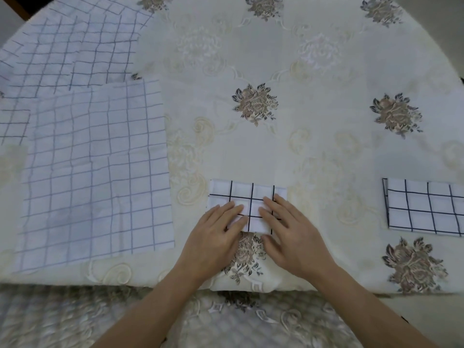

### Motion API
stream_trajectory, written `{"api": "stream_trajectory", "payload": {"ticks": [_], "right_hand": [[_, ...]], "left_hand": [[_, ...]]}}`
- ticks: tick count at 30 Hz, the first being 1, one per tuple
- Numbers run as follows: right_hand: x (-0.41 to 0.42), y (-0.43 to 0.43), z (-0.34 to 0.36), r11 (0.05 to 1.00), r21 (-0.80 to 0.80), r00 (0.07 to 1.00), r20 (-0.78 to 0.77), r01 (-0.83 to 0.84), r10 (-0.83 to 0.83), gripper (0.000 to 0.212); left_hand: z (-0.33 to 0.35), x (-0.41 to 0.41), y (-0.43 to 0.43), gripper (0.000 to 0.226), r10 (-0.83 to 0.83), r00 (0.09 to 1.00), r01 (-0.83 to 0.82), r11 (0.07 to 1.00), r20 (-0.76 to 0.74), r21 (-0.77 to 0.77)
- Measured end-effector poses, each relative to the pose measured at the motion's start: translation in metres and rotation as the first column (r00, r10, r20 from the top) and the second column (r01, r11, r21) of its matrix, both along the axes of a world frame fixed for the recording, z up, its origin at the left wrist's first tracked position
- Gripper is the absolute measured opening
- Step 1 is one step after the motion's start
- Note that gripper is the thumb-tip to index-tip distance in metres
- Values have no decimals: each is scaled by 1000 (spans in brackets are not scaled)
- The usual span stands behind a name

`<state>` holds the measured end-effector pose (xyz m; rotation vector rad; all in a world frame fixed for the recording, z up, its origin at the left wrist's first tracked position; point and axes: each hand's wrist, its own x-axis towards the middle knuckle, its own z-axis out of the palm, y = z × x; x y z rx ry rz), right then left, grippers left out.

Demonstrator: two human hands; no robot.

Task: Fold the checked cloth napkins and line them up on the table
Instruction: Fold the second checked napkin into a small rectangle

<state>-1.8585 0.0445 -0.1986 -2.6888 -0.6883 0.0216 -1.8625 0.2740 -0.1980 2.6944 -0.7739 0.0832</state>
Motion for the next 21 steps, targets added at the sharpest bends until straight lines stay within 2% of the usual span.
{"api": "stream_trajectory", "payload": {"ticks": [6, 10, 12, 14, 17, 21], "right_hand": [[-5, 0, -3, 1000, 14, 1000, 16, 25, -25, 45], [8, 16, 7, 988, 108, 987, 110, 106, -118, 40], [22, 27, 10, 984, 116, 982, 116, 135, -148, 42], [34, 39, 6, 986, 83, 984, 92, 148, -155, 46], [38, 47, -8, 990, -13, 989, 25, 143, -143, 52], [30, 37, -13, 975, -192, 993, -22, 112, -118, 68]], "left_hand": [[0, -9, 3, 38, 2, 992, -12, 997, -124, -77], [17, 16, -7, 28, 88, 996, -86, 977, -2, -196], [22, 34, -15, 36, 143, 990, -141, 982, 11, -127], [17, 47, -23, 49, 181, 983, -180, 983, -25, 34], [0, 49, -23, 61, 163, 981, -135, 964, -105, 231], [-15, 43, -9, 68, 132, 983, -90, 950, -124, 300]]}}
